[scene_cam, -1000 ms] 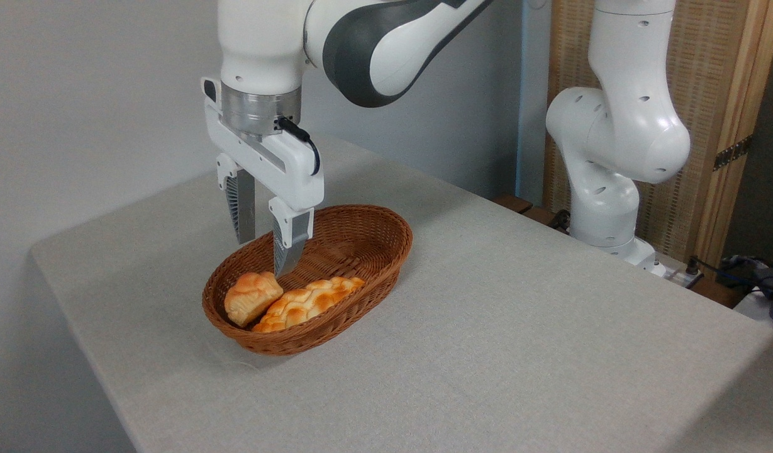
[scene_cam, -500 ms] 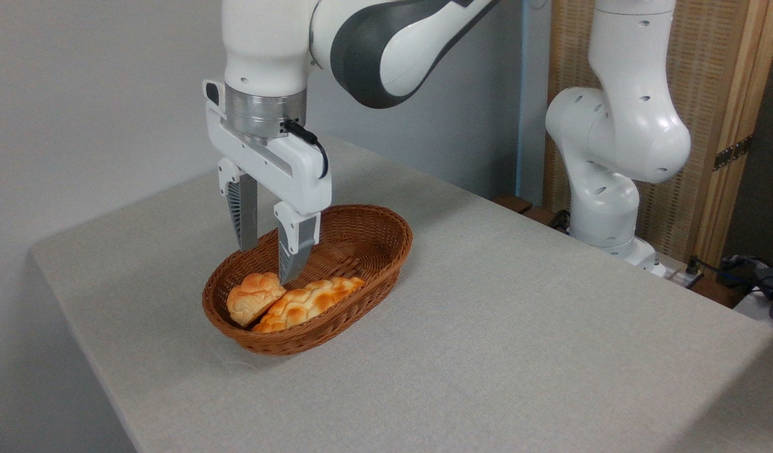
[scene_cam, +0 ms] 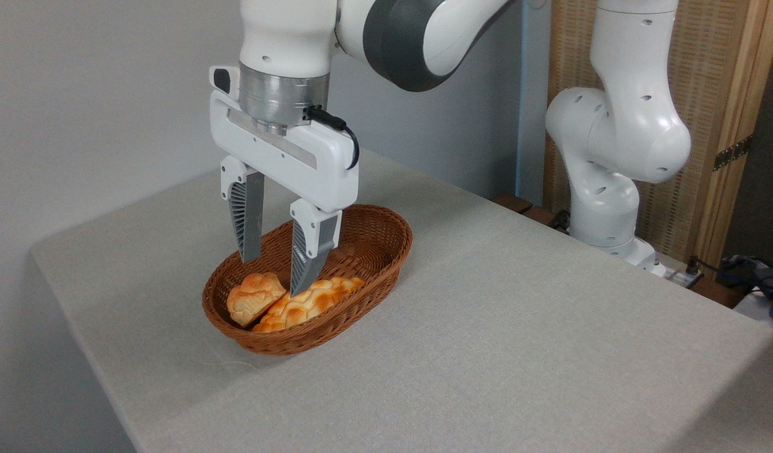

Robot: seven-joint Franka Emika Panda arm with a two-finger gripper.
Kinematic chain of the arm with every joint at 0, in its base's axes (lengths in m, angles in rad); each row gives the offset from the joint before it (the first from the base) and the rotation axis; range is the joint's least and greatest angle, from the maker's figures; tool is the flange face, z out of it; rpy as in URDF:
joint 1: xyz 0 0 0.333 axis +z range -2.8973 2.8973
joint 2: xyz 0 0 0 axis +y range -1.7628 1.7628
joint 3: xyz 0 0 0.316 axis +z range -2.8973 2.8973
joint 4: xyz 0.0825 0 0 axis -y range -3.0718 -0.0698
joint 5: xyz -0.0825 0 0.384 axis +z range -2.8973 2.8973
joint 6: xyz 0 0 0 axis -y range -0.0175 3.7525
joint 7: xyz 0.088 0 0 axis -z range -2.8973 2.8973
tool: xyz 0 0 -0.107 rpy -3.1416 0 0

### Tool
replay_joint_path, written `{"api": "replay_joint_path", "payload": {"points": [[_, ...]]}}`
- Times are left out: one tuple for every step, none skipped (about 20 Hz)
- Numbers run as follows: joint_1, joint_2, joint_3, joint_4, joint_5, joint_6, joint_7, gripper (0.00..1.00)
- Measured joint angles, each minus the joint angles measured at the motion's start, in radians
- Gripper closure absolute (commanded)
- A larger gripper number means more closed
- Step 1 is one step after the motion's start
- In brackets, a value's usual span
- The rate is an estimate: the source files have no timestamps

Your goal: Put bread into the basket

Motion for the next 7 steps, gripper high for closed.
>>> {"api": "replay_joint_path", "payload": {"points": [[0.0, -0.001, 0.009, 0.004, 0.019, -0.016, 0.005, 0.0], [0.0, -0.001, 0.015, 0.009, 0.03, -0.031, 0.014, 0.0], [0.0, -0.002, 0.021, 0.016, 0.037, -0.05, 0.027, 0.0], [0.0, -0.003, 0.027, 0.022, 0.041, -0.069, 0.048, 0.0], [0.0, -0.006, 0.033, 0.027, 0.044, -0.093, 0.077, 0.0], [0.0, -0.01, 0.04, 0.029, 0.044, -0.12, 0.108, 0.0], [0.0, -0.013, 0.047, 0.03, 0.044, -0.143, 0.135, 0.0]]}}
